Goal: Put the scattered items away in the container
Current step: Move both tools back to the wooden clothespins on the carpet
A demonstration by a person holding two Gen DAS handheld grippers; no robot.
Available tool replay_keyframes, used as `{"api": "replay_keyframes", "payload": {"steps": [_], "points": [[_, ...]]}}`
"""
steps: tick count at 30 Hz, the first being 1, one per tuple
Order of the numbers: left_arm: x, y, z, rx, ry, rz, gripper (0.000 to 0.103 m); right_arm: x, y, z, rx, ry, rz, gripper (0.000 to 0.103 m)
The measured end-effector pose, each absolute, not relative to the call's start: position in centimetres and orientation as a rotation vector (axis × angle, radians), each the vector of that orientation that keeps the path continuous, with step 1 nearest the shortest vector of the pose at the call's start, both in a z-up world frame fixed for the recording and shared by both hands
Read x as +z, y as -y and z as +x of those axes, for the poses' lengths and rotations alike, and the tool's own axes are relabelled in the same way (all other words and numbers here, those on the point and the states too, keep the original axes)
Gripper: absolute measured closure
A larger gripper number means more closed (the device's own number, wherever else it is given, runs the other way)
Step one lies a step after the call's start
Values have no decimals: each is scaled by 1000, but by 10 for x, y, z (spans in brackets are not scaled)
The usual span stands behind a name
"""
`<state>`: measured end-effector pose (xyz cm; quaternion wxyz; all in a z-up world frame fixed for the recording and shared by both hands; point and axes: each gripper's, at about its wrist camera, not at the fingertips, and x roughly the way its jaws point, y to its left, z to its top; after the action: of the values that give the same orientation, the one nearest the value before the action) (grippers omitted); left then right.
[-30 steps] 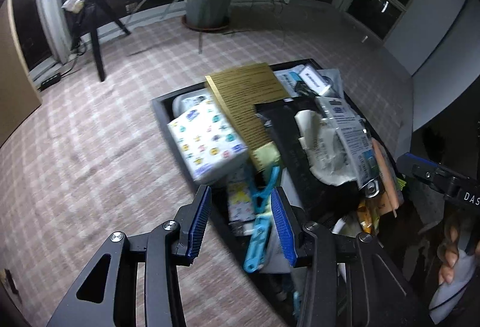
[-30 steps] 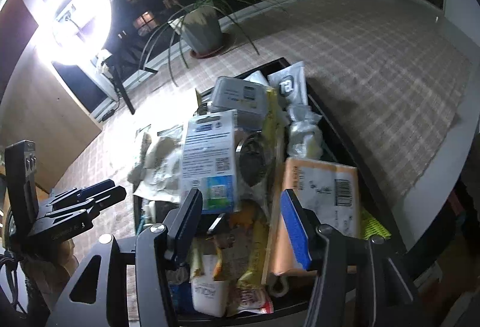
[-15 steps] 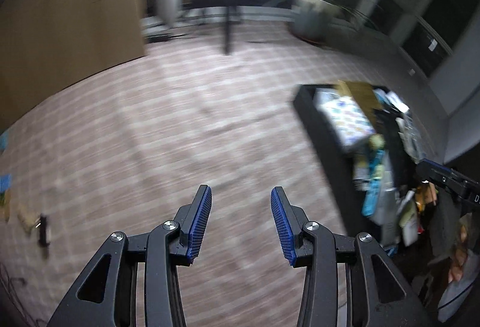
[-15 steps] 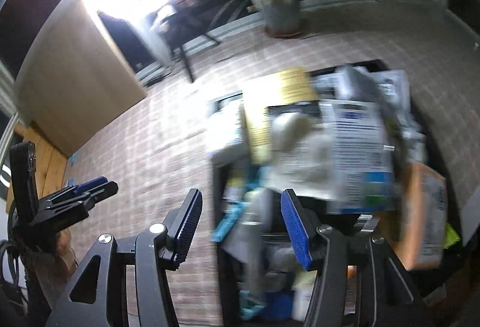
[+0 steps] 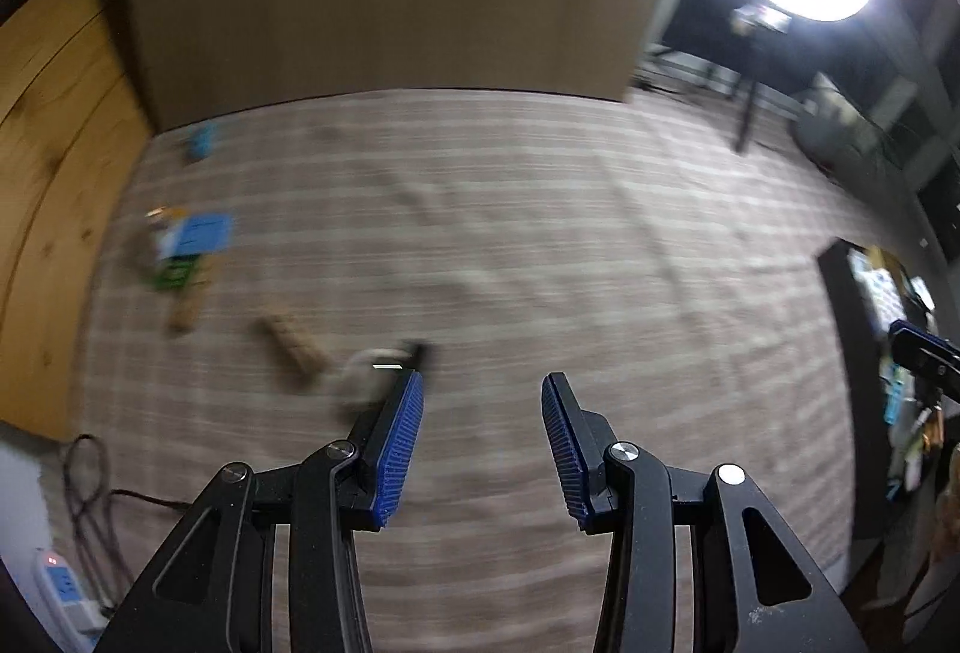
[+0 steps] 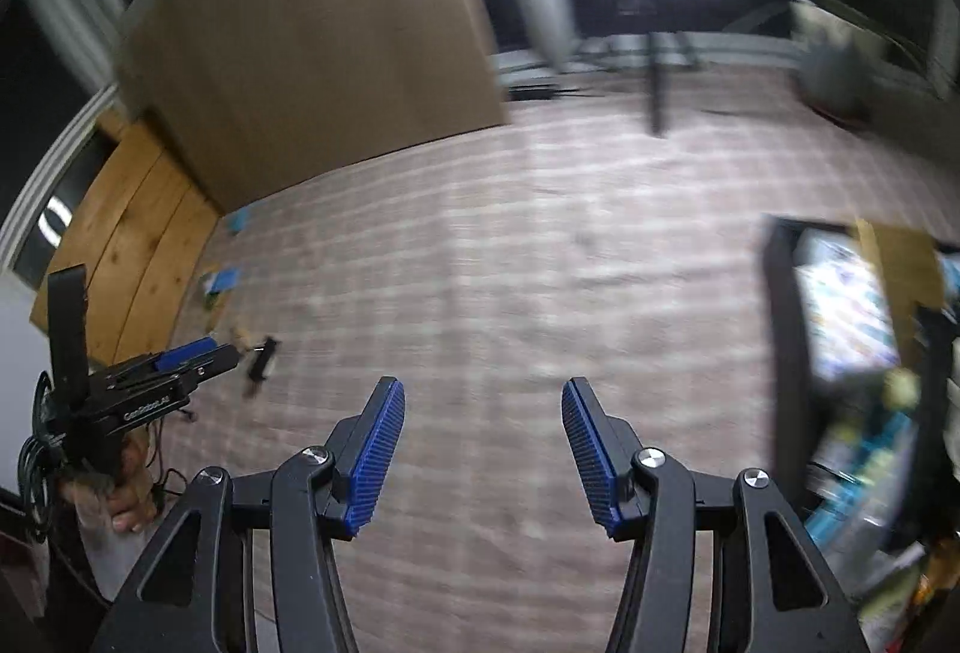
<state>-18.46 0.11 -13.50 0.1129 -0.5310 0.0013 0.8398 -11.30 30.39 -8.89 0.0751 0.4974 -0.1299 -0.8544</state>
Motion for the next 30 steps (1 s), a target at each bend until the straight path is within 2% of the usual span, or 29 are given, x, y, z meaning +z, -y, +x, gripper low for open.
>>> {"api": "replay_keyframes", "payload": {"steps": [7, 10, 13, 21, 30], "points": [[-153, 85, -208, 2491, -69, -1556, 58, -102, -194, -159, -2415, 248, 1510, 52], [-165, 114, -220, 2497, -125, -1579, 52, -115, -150, -179, -2337, 220, 1537, 52], [-179, 138, -233, 2504, -150, -1620, 51, -128, -109, -196, -2293, 171, 1546, 52], [-200, 158, -264, 2492, -187, -1648, 51, -167, -27, -240, -2174, 76, 1572, 52], [-218, 159, -287, 2472, -191, -1644, 51, -195, 13, -270, -2085, -27, 1615, 53]]}}
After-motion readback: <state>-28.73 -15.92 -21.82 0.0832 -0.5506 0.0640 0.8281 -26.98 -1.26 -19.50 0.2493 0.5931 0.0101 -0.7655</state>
